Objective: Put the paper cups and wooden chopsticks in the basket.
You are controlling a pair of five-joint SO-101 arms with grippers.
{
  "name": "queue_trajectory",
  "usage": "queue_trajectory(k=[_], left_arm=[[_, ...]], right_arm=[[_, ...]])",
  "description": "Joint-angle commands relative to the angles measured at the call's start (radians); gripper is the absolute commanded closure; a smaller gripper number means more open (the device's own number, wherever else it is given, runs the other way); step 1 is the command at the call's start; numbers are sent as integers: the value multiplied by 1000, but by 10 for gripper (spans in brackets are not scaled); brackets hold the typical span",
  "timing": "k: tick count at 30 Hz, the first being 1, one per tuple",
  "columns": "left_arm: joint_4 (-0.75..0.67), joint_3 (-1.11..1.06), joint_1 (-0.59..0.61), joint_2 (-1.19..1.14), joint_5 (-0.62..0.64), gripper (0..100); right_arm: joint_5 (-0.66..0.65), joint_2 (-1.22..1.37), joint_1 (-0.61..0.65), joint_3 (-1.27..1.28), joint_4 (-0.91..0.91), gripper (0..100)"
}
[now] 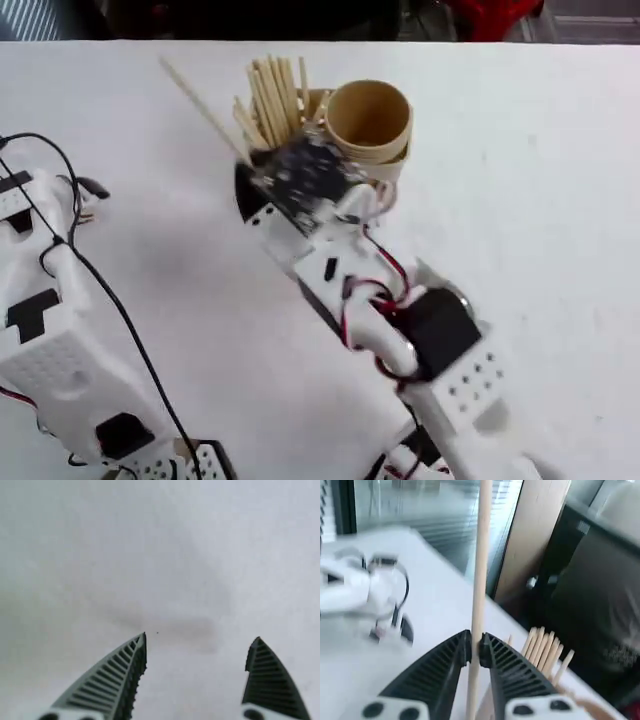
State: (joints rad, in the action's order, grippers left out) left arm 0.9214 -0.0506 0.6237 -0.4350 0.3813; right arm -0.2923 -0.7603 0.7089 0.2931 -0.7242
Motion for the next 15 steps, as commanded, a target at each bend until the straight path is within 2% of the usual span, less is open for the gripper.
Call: queue_trajectory(k=[1,10,13,15], left_arm=[[5,43,4,8,11,687],[5,46,2,8,11,687],[5,46,1,8,11,687],[2,46,1,8,11,687]], right_arm=[[9,18,-42,-52,341,981],[12,481,-166,-230,513,981],[21,627,-194,-319,493,981],[75,665,-200,-344,460,981]])
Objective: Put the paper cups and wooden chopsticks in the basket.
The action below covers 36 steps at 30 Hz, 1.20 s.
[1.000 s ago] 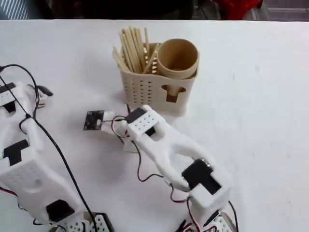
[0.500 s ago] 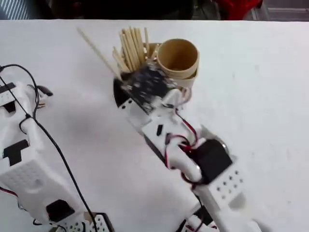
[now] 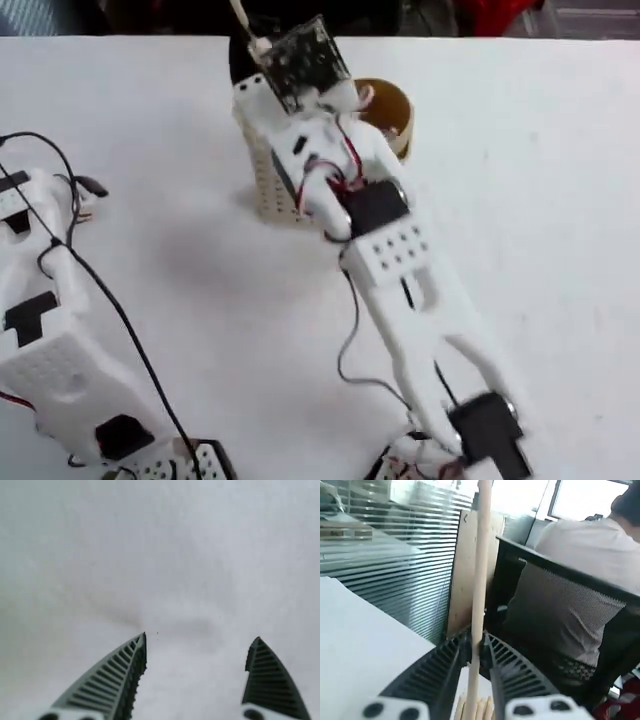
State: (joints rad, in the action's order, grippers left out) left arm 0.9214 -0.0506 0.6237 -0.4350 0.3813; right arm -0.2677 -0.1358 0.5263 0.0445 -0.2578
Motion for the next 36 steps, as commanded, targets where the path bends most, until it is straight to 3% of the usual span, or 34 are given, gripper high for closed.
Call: queue_trajectory(k=[1,13,20,26,30,33,36], left_arm=[[2,46,1,8,12,687],[5,44,1,8,11,687],[5,44,1,8,11,687],[6,38,-7,12,11,687],[25,46,-4,15,11,687],[110,100,-7,27,8,685],[204,155,-12,73,-34,686]], right_arm=[[77,38,-21,-97,-25,981],[114,13,-51,-98,-131,979],[115,-39,-44,-98,-226,848],[115,-140,-42,-97,-338,844],[110,-226,-42,-97,-539,871],[107,-321,-50,-97,-769,993],[107,-424,-53,-80,-1004,957]])
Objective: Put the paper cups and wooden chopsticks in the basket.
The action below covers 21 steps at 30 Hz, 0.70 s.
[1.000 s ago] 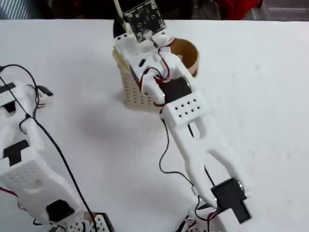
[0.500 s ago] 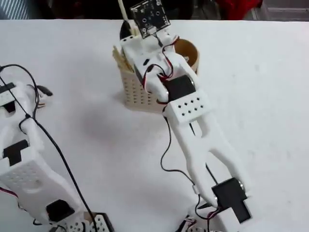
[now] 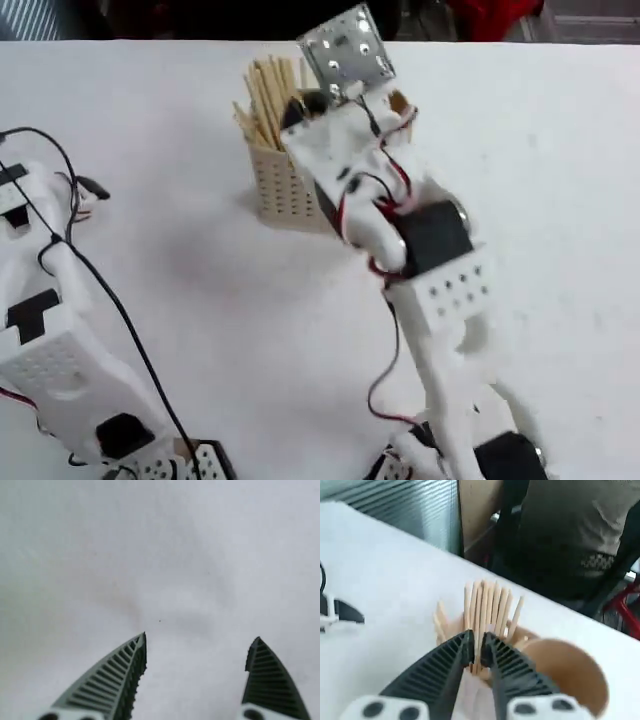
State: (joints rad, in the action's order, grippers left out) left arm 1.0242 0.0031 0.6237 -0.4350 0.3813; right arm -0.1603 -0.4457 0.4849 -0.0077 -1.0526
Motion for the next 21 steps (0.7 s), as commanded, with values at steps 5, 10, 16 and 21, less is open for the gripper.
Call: queue_trajectory(k=[5,10,16,21], left_arm=[[181,78,-94,211,-155,687],[183,-40,-130,392,-176,687],[178,-222,-145,619,-180,684],[77,-408,-145,756,-293,684]], right_arm=[[-2,-308,-10,133,-400,981],[-2,-556,-12,460,-412,978],[-5,-918,-10,878,-300,978],[-195,-1251,-22,1049,-288,981]])
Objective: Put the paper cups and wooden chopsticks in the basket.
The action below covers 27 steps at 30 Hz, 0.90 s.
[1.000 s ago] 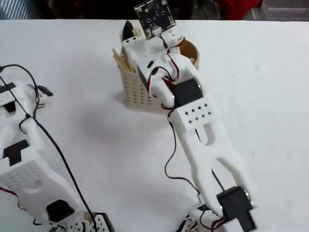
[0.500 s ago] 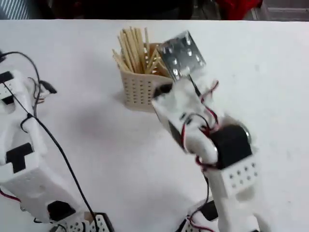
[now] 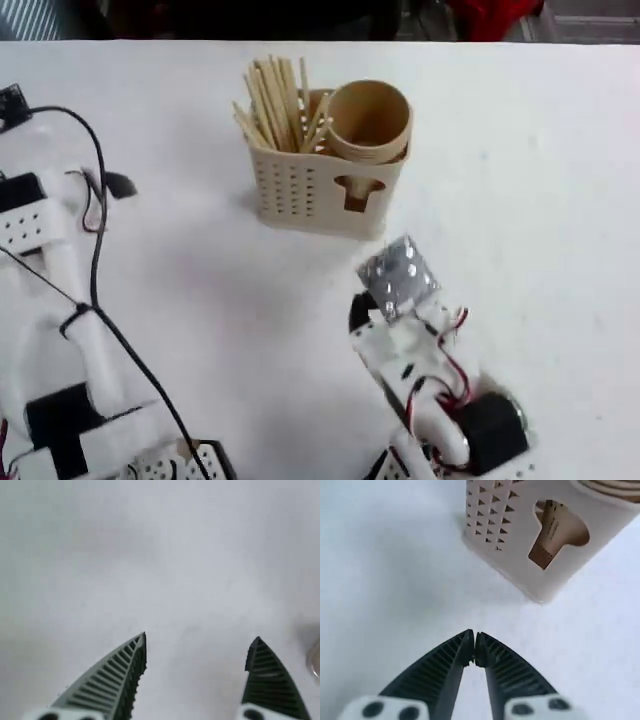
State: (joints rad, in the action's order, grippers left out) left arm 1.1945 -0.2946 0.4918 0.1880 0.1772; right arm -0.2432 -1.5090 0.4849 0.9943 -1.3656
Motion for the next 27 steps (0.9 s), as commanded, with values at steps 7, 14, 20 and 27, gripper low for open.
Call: queue_trajectory(k=[7,14,20,27], left_arm=[[-342,-433,-35,323,-166,685],[-528,-733,-107,527,-176,687],[-686,-941,-116,651,-176,687],[-847,-1171,-113,731,-180,685]], right_arm=[[-209,-220,-305,144,30,981],[-209,-265,-473,387,127,978],[-209,-291,-478,514,125,978],[-209,-292,-478,637,125,981]])
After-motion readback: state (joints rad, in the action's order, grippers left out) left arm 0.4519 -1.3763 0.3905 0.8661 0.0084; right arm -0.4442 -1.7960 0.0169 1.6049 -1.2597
